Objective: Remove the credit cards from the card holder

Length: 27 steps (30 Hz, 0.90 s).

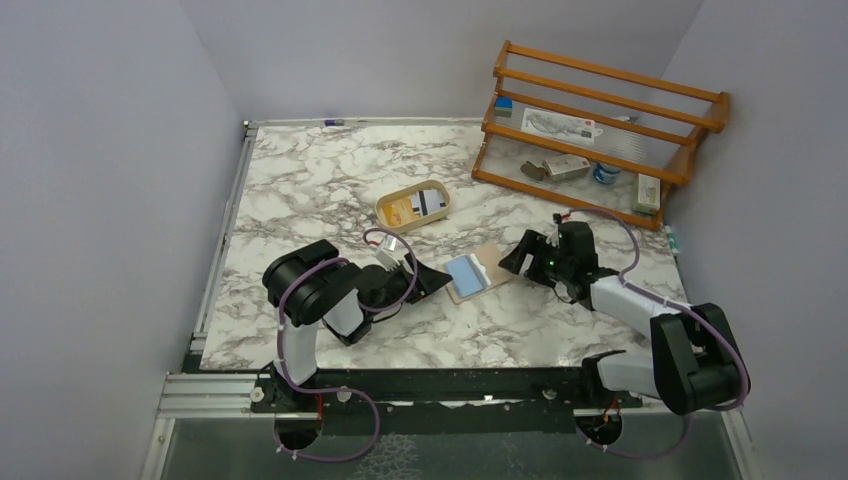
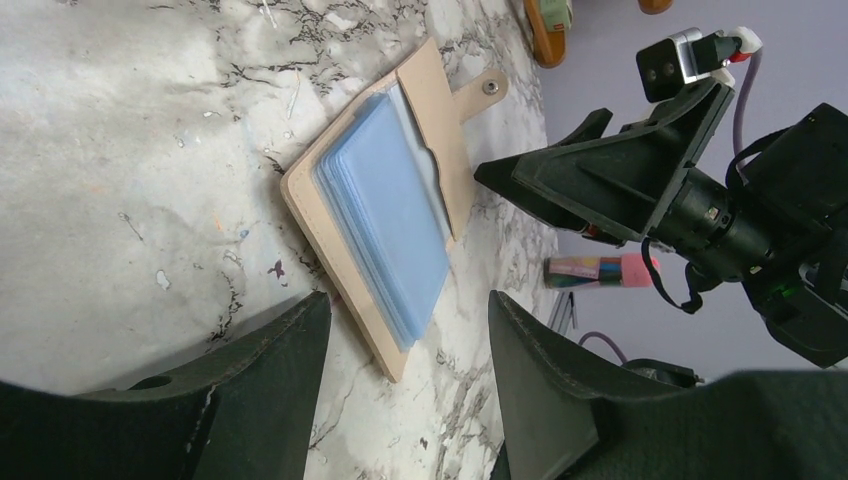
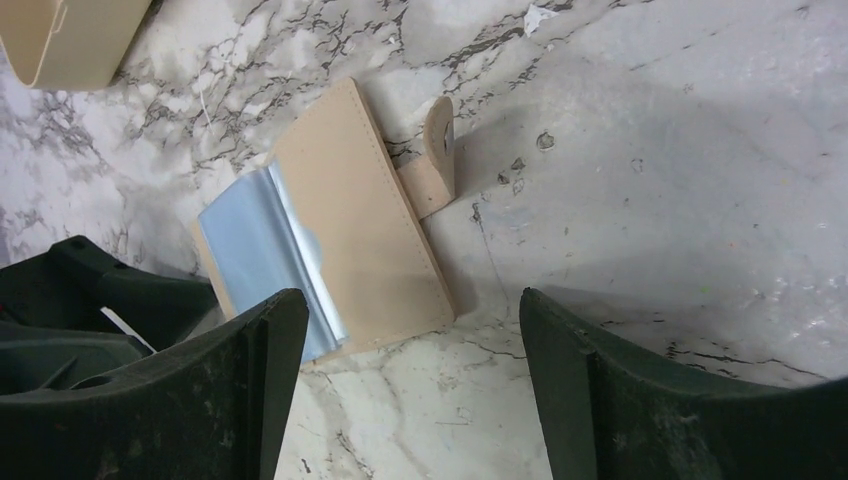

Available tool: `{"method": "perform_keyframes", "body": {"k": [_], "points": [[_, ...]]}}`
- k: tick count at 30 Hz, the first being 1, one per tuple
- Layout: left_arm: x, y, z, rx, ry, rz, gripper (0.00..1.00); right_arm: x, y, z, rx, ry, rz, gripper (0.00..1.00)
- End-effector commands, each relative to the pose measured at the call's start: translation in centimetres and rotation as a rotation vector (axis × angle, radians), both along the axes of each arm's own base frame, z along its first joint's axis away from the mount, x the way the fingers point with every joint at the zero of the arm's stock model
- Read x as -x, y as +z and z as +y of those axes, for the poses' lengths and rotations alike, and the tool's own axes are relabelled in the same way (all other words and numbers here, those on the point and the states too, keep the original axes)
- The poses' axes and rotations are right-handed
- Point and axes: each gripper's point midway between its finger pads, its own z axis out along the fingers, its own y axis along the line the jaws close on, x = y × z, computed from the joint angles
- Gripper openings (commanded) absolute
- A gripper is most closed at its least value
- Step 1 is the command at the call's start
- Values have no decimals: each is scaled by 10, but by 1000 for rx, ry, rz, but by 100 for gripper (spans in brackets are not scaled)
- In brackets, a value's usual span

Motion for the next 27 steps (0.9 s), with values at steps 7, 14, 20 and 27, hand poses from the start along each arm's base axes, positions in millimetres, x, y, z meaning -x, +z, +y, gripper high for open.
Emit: {"method": "perform_keyframes", "body": {"k": [7,14,20,27], "points": [[9,-51,13,-173,3,100,61,17,-11,33,-219,97,26,80],[9,-53,13,-177,-2,103,61,37,-21,44,-334,124,55,77],[8,-55,11,-178,-6,108,61,41,-10,51,-409,153,10,57],[9,-55,11,-177,-9,109,61,43,-5,51,-428,157,-21,30]]}}
